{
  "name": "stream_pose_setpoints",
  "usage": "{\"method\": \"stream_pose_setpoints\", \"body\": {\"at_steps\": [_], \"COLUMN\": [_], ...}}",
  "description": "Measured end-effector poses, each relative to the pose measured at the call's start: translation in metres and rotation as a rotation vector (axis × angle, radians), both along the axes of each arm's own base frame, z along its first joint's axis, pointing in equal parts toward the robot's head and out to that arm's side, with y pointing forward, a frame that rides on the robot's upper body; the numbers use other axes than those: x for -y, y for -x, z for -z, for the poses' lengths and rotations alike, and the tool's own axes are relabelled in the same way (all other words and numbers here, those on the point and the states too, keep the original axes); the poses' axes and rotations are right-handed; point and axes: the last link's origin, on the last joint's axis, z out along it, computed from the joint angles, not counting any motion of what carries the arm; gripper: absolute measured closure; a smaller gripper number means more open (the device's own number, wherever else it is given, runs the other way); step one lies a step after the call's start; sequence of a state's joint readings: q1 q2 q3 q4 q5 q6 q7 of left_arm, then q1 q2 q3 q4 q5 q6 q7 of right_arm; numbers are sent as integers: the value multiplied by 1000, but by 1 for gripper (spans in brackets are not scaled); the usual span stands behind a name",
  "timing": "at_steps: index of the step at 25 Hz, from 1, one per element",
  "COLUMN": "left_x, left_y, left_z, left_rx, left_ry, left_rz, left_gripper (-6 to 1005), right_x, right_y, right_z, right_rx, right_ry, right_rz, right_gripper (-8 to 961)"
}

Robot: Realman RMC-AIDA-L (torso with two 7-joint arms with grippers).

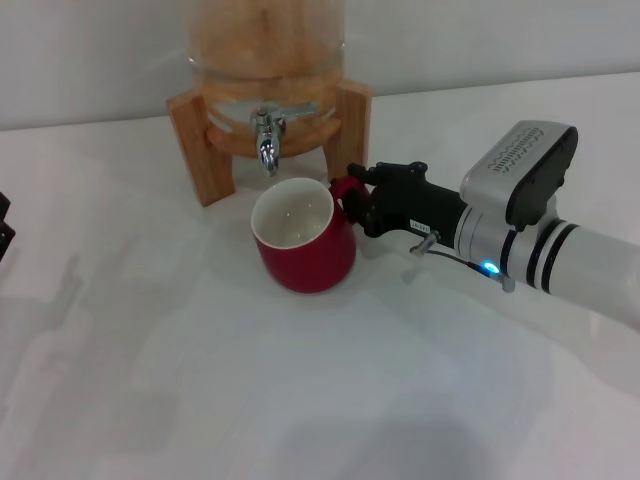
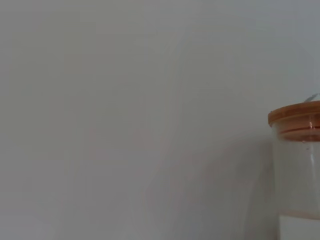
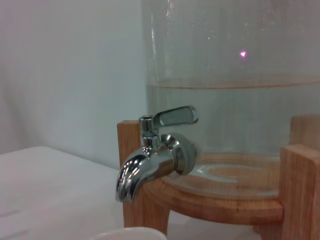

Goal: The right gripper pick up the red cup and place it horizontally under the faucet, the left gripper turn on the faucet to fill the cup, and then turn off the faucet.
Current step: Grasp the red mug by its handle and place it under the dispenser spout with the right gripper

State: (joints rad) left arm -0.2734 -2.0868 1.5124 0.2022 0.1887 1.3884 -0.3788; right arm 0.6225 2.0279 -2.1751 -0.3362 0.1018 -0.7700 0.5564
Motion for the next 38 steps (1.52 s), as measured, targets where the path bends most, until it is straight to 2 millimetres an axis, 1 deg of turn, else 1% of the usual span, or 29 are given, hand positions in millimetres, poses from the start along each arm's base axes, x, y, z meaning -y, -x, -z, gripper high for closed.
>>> {"method": "stream_pose_setpoints", "body": {"at_steps": [8,13,30,38], "left_x": [-2,-2,-3,-3], "left_y": [-1,-2,-2,-2], "left_z": [-1,-1,-1,-1], "left_rx": [-2,-2,-3,-2], "left_ry": [-4,-4,-4,-4], "left_rz": [6,7,8,8], "left_gripper": [229,229,229,229], "right_x": [-3,-6,-8,-8], "right_y": [2,4,-3,2], "right_z": [0,0,-3,-1], "right_rx": [-3,-8,-29,-32], "right_ry": [-4,-9,-31,-22], "right_rz": [16,32,91,84], "right_gripper": [689,689,690,690]}}
